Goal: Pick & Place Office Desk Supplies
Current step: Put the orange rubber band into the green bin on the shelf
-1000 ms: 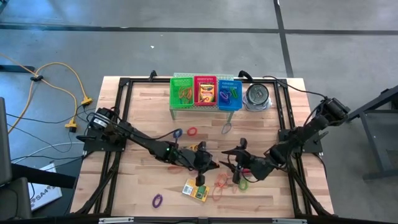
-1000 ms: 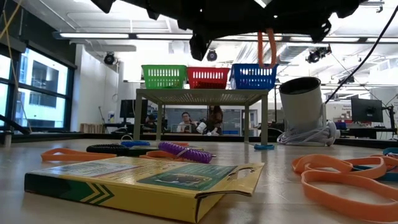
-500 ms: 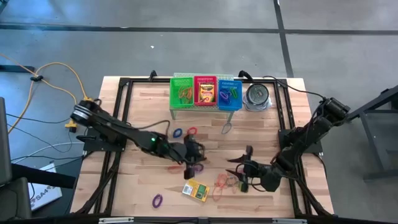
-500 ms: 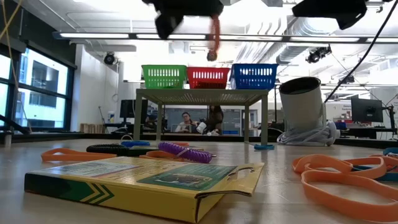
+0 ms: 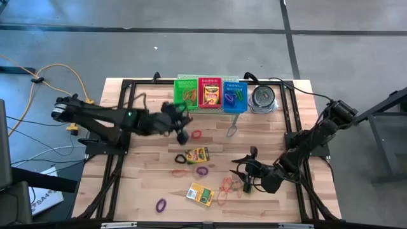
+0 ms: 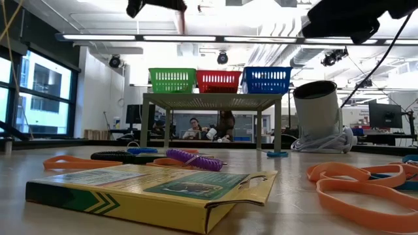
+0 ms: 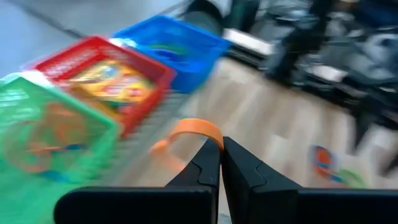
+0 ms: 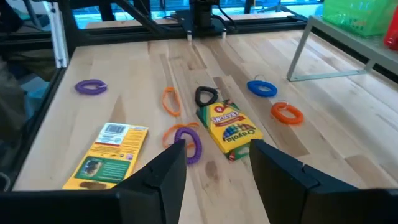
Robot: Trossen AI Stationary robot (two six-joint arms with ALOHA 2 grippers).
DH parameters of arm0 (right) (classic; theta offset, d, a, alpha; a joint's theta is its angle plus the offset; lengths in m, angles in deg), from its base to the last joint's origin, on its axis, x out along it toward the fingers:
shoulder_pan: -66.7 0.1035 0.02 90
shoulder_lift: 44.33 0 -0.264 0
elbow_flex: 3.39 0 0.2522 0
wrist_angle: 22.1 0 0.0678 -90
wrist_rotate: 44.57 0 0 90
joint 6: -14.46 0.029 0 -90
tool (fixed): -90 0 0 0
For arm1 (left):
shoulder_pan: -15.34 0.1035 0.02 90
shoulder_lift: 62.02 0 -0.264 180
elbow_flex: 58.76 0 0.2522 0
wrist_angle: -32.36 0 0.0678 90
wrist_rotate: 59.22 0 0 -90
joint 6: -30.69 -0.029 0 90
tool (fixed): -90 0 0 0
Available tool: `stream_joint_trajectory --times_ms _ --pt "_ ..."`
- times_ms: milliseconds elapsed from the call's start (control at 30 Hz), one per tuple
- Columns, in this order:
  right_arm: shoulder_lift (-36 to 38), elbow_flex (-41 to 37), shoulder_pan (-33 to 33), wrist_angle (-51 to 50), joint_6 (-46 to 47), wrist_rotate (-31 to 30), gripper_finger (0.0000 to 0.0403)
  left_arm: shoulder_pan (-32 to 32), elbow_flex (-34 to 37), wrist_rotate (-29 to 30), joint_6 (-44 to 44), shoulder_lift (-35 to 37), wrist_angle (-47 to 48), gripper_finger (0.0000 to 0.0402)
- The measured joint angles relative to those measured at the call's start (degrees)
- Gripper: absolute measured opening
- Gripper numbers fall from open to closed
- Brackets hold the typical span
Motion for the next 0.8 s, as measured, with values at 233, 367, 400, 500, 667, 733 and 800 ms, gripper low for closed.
stream_joint_trajectory --times_ms 233,367,400,500,667,733,800 --pt "0.0 0.0 -1.21 -0.39 0.09 1.08 0.0165 12.08 -8.13 -4.62 0.37 -1.85 14.8 0.0001" --pt "0.0 0.0 -1.58 -0.68 0.12 1.2 0.0165 19.77 -12.43 -10.47 4.06 -3.51 19.5 0.0001" --pt "0.0 -0.01 -1.58 -0.91 0.11 1.23 0.0165 21.55 -13.42 -11.61 4.76 -4.18 20.1 0.0001" --pt "0.0 0.0 -1.58 -1.27 0.11 1.23 0.0165 25.97 -15.22 -13.12 4.78 -6.33 21.52 0.0001" --pt "0.0 0.0 -1.58 -1.72 0.12 1.28 0.0165 30.89 -16.89 -18.42 4.59 -10.99 21.71 0.0001" --pt "0.0 0.0 -1.58 -1.85 0.11 1.31 0.0165 32.66 -17.0 -22.18 4.61 -13.2 22.15 0.0001" --pt "0.0 0.0 -1.58 -1.91 0.13 2.11 0.0165 34.21 -17.03 -24.43 3.75 -14.93 22.07 0.0001"
